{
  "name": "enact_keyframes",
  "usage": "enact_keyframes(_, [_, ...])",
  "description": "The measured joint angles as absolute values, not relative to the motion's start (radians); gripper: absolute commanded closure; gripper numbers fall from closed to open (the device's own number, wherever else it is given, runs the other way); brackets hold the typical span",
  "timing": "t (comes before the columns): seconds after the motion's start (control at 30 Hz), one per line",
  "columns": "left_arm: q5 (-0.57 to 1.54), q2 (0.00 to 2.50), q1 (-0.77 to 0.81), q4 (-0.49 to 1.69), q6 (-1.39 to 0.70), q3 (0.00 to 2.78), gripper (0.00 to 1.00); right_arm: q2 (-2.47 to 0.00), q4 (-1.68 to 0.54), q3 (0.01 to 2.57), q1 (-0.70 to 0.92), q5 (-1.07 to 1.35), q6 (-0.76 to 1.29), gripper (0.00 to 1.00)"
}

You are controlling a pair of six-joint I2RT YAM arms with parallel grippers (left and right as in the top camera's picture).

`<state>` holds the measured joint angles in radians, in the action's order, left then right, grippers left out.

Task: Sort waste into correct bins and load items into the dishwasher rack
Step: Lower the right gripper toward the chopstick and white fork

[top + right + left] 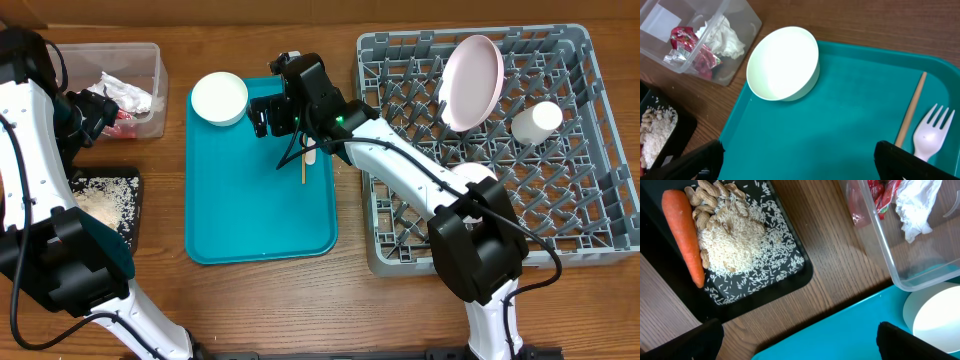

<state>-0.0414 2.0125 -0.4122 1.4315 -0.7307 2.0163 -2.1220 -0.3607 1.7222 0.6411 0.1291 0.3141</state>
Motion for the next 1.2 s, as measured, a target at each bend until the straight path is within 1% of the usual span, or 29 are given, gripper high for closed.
enact_keyframes(0.4, [-0.042,2.012,-0.412,1.431,-0.731,2.016,0.0,-2.138,-0.189,1.722,0.641,0.104,0.32,0.0])
enact_keyframes(0.6, [-0.041,2.012,-0.412,1.431,-0.731,2.016,0.0,-2.218,-0.081,1.722,0.641,0.091,0.347,0.0])
enact_keyframes(0.8, [-0.041,2.012,-0.412,1.431,-0.731,2.016,0.0,-2.266,0.006,1.722,0.643,0.121,0.395,0.08])
enact_keyframes(0.97, [-0.042,2.012,-0.412,1.431,-0.731,2.016,0.0,-2.266,0.032,1.722,0.659,0.126,0.411,0.09])
enact_keyframes(1.2, [-0.042,2.012,-0.412,1.431,-0.731,2.016,0.0,-2.268,-0.023,1.722,0.681,0.128,0.414,0.09])
